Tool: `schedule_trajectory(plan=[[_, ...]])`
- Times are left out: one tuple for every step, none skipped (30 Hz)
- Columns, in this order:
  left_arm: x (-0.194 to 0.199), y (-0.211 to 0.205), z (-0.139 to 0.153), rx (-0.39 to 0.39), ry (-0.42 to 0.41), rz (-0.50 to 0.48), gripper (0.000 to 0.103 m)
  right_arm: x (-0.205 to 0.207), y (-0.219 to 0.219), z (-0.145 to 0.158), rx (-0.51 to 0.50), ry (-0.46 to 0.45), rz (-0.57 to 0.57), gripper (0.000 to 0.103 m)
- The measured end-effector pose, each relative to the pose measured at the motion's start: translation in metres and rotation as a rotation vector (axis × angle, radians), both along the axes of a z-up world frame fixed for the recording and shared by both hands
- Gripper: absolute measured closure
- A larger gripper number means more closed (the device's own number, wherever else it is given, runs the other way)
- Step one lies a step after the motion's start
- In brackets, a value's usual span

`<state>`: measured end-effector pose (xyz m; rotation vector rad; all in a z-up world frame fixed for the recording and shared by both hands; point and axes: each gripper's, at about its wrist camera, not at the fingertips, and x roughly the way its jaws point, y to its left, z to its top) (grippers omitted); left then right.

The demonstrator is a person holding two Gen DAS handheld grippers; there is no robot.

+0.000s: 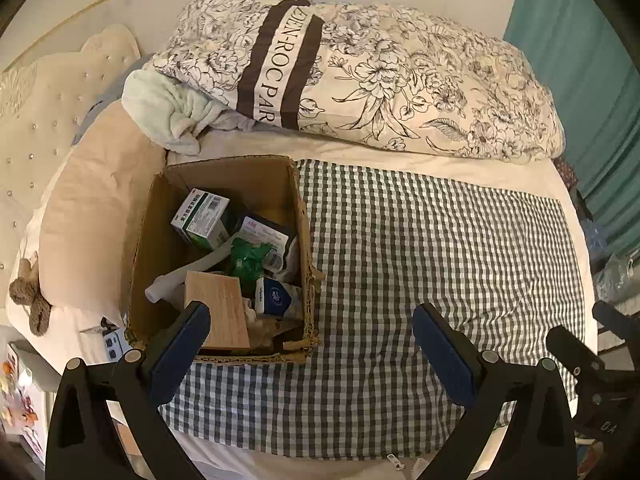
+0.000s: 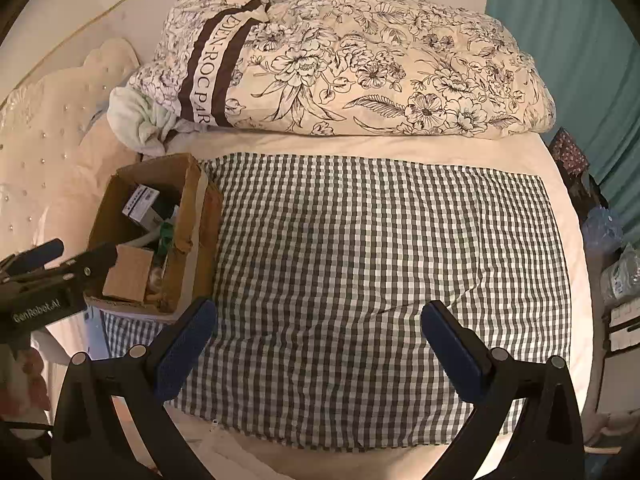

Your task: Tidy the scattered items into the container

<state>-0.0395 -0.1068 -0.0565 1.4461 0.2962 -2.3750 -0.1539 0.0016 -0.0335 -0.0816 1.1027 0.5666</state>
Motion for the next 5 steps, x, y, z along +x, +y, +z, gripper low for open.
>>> schedule_trajectory(plan=[[0.0009, -0.0008, 0.0004, 0.013, 0.010, 0.001, 0.000, -0.0005, 0.0000, -0.0005, -0.001, -0.003, 0.001, 0.000], [0.0014, -0.0013, 0.0005, 0.019, 0.014, 0.001, 0.000, -0.0006, -0.0001, -0.0011, -0.004, -0.004, 0.001, 0.000], [0.0013, -0.0010, 0.0003, 0.018, 0.014, 0.001, 0.000, -0.0002, -0.0006, -0.0018, -0.006, -0.003, 0.000, 0.000], [0.0008, -0.0007, 0.0002, 0.011, 0.009, 0.003, 0.000, 0.0003, -0.0011, -0.0022, -0.006, -0.003, -0.001, 0.000], [0.0001, -0.0005, -0.0002, 0.006, 0.004, 0.005, 0.000, 0.0007, -0.0017, -0.0026, -0.006, -0.002, -0.005, 0.000]])
